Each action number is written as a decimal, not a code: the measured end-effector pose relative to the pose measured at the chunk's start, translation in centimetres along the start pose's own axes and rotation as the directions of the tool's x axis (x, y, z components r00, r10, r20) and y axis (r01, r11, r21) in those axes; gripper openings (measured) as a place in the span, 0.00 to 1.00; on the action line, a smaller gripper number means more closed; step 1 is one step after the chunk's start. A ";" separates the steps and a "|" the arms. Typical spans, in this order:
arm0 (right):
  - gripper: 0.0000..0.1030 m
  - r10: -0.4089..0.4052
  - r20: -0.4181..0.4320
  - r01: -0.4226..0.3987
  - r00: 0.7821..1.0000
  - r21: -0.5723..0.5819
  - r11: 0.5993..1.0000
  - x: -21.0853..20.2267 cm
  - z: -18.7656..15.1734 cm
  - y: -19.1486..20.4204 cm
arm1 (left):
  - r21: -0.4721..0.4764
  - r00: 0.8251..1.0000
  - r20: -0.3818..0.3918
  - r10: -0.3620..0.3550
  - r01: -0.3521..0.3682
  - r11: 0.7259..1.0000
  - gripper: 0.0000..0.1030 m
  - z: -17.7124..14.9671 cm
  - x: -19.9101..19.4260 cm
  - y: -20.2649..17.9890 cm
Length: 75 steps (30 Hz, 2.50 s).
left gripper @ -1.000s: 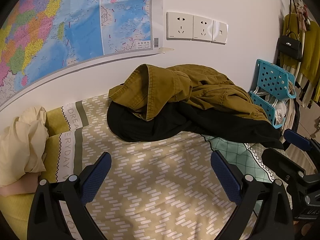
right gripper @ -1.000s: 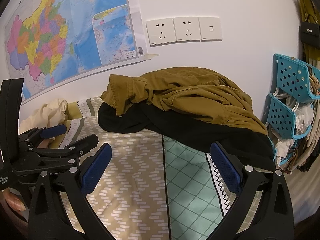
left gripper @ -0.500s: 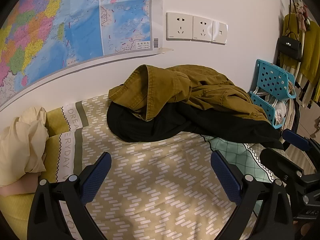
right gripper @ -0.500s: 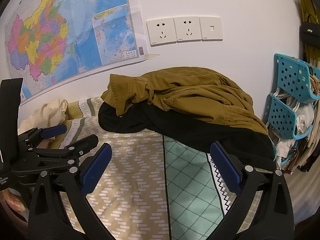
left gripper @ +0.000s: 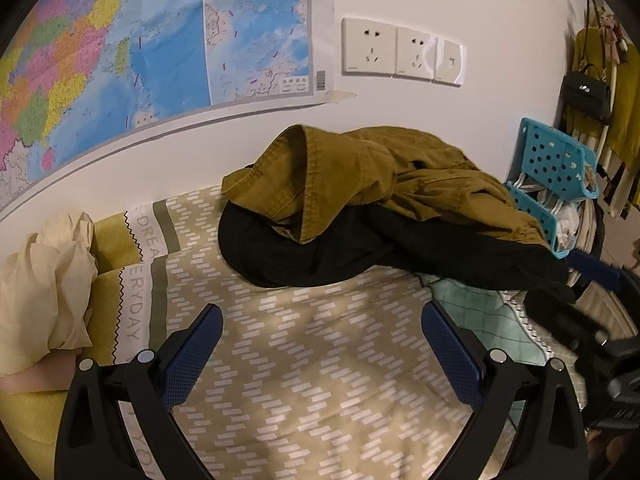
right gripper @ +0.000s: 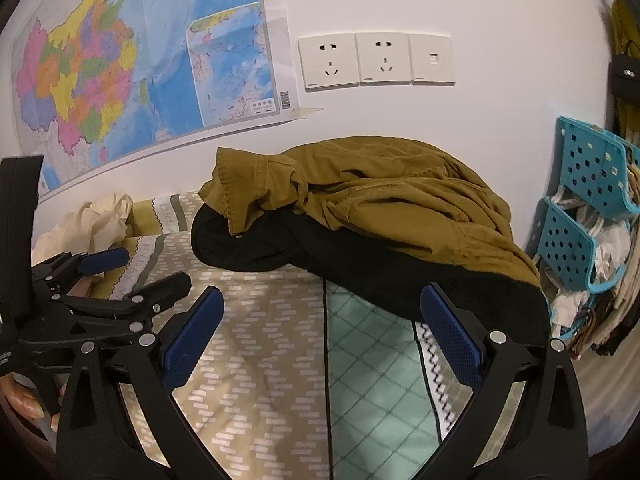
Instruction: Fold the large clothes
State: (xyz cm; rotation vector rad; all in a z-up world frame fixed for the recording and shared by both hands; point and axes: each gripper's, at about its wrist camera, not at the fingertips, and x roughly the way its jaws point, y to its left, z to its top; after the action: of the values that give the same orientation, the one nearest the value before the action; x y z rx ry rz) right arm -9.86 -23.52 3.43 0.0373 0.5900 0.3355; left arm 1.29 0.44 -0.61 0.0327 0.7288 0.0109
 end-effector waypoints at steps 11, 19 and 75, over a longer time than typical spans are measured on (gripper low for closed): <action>0.94 0.011 -0.089 -0.039 0.996 -0.327 0.944 11.3 6.8 2.7 | -0.077 0.993 -0.023 0.113 -0.114 0.990 0.93 1.7 3.2 5.2; 0.45 0.073 -0.179 -0.155 0.981 -0.503 0.850 19.0 8.6 5.9 | -0.114 0.985 -0.070 0.158 -0.165 0.980 0.93 1.9 5.6 8.7; 0.09 0.237 0.628 -0.063 0.741 -0.287 0.956 -37.5 21.6 -5.4 | 0.219 0.526 0.811 -0.257 0.134 0.966 0.01 20.6 -27.1 0.6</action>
State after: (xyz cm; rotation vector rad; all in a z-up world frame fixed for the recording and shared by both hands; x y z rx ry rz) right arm -25.54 -39.33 40.98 -0.0395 -0.1715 0.5232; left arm -5.18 -0.10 32.81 0.0741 -0.2610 -0.2632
